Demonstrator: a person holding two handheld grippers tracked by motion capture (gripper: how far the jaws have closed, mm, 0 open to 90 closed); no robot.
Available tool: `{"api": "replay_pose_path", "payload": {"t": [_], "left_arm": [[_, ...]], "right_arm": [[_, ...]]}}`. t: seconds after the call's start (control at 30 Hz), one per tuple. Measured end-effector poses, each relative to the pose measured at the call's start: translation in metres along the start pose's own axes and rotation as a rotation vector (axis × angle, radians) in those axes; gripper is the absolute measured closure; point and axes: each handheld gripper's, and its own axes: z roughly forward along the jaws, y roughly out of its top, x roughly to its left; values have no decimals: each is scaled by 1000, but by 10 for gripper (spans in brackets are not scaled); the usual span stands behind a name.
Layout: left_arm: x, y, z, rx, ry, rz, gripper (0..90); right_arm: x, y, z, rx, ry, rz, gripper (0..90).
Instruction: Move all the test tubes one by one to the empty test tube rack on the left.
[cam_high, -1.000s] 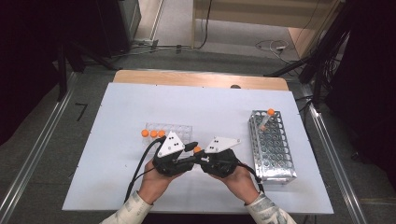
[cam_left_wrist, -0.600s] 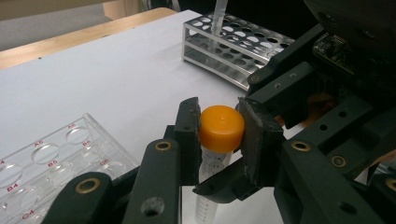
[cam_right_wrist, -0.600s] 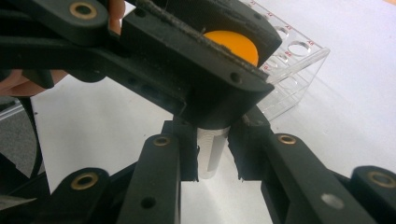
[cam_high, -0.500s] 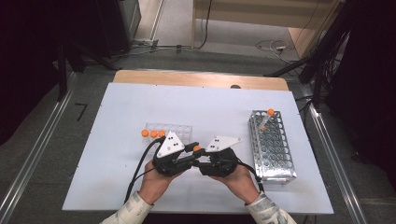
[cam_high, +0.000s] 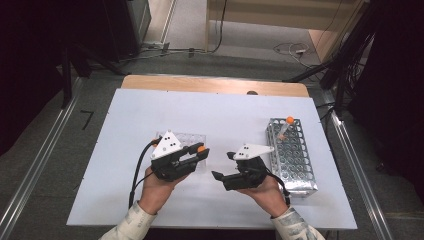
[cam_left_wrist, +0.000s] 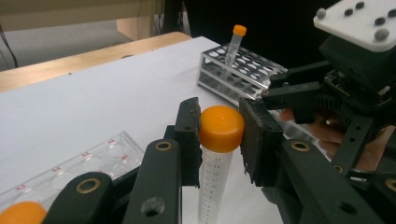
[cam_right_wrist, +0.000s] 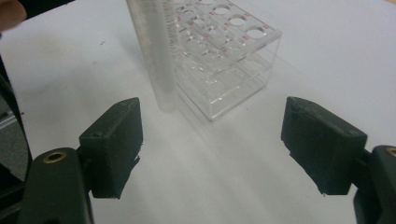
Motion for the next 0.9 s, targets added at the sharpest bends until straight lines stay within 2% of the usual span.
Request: {"api": "replay_pose_path", "payload": {"t": [0.33, 0.63, 0.9], "left_arm": [[14, 5, -6, -19, 46, -13, 705], [35, 9, -16, -58, 126, -27, 705], [43, 8, -14, -48, 183, -8, 705]], "right_arm": [[-5, -2, -1, 5, -19, 8, 194], [-5, -3, 0, 7, -30, 11, 194], [-6, -4, 1, 7, -35, 16, 194]]}}
